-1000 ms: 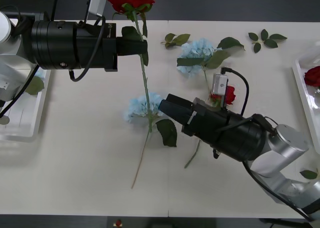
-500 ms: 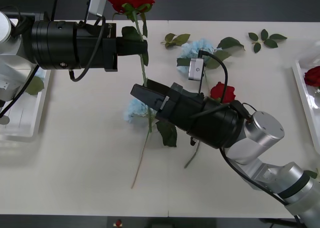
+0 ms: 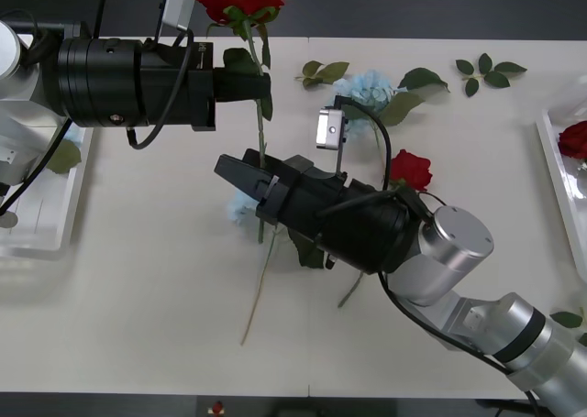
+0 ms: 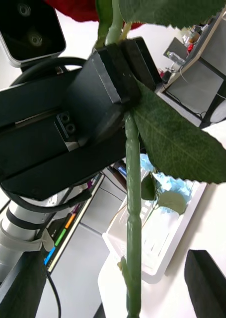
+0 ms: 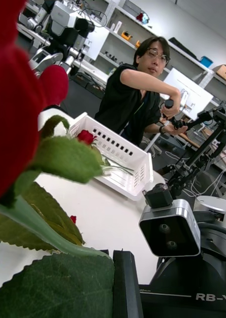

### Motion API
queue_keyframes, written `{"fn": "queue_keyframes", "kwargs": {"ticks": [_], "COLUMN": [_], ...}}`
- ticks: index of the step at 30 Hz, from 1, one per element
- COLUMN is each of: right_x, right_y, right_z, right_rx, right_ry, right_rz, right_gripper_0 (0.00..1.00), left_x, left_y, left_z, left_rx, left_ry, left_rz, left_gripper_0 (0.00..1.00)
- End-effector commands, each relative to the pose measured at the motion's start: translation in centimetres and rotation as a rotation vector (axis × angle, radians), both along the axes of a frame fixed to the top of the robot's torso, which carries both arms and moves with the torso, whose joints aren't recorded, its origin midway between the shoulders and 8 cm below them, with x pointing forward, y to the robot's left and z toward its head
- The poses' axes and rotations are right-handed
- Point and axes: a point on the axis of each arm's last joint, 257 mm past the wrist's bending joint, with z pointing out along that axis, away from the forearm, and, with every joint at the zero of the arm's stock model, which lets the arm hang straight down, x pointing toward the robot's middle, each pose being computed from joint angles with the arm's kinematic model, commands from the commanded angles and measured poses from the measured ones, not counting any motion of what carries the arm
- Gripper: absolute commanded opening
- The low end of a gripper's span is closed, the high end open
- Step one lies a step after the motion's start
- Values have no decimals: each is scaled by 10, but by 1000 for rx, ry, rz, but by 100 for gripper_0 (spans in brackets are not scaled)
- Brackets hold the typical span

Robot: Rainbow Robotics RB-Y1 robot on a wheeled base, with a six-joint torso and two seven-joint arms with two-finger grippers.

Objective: Put the red flowers into the right box and the blue flowers into the left box

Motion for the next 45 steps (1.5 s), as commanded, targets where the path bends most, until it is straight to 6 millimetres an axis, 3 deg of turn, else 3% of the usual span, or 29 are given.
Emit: {"fn": "queue_keyframes", "kwargs": {"ticks": [1, 4, 6, 12, 20, 21, 23, 24, 38, 42, 43, 45], "right_x": [-5, -4, -3, -3, -2, -1, -1, -1, 3, 8, 11, 17], "right_y": [12, 13, 14, 14, 15, 14, 15, 15, 8, -3, -8, -20], "right_z": [34, 35, 35, 33, 32, 32, 32, 32, 27, 21, 19, 15], "right_rx": [59, 61, 63, 60, 60, 59, 59, 59, 35, -11, -24, -50], "right_ry": [-38, -37, -36, -28, -25, -23, -24, -24, -30, -47, -47, -44], "right_rz": [11, 7, 4, -3, -8, -10, -9, -9, -19, -26, -29, -35], "right_gripper_0": [66, 50, 33, 4, 0, 0, 0, 0, 0, 0, 0, 0], "left_x": [-3, -3, -3, -3, -3, -3, -3, -3, -3, -3, 1, 3], "left_y": [-4, -4, -4, -4, -4, -4, -4, -4, -4, -4, -1, 4], "left_z": [18, 18, 18, 18, 18, 18, 18, 18, 18, 18, 7, 6], "left_rx": [-16, -16, -16, -16, -16, -16, -16, -16, -16, -16, -21, -23], "left_ry": [-40, -40, -40, -40, -40, -40, -40, -40, -40, -40, -9, -11], "left_rz": [-18, -18, -18, -18, -18, -18, -18, -18, -18, -18, 2, 16], "left_gripper_0": [0, 0, 0, 0, 0, 35, 93, 100, 100, 100, 100, 100]}}
